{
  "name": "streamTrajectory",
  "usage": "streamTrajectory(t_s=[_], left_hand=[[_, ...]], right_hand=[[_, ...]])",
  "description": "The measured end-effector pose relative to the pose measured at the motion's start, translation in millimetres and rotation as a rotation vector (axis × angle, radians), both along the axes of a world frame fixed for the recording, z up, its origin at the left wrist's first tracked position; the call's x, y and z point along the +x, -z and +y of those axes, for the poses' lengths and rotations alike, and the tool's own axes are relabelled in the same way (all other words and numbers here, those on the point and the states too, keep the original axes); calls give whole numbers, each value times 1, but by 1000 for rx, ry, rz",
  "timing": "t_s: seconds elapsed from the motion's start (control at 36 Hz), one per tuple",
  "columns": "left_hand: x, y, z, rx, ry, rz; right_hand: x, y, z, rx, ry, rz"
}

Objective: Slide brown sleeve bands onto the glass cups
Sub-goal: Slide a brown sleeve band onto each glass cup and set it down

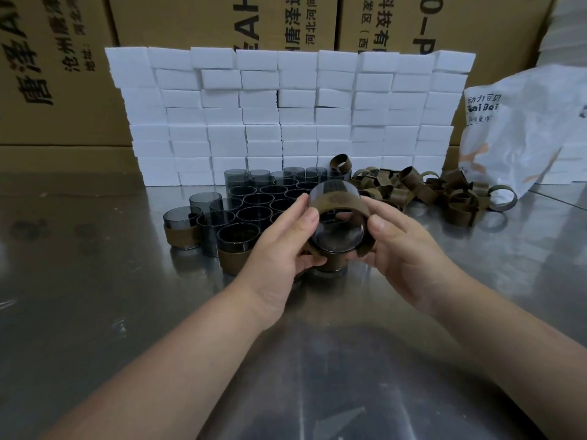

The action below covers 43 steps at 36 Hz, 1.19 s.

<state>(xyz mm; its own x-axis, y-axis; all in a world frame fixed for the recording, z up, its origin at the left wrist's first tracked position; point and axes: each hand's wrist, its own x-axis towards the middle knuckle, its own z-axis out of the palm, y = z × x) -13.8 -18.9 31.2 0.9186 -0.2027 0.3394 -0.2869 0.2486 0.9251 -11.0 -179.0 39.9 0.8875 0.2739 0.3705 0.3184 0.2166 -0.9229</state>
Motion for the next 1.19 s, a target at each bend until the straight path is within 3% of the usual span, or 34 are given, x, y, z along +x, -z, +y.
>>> streamTrajectory(t_s=[0.11,0.33,0.61,1.19], left_hand=[[1,-1,-1,-56,68,36],[3,3,-3,-151,-129,85],[-2,0,-11,-300,-212,-43],[-5,-2,-13,-384,-299,45]], right_hand=[[4,6,-4,-85,8,-89],[5,17,1,-349,32,-256],[-2,11,5,-346,8,-272],[-8,10,13,-240,-65,-352]])
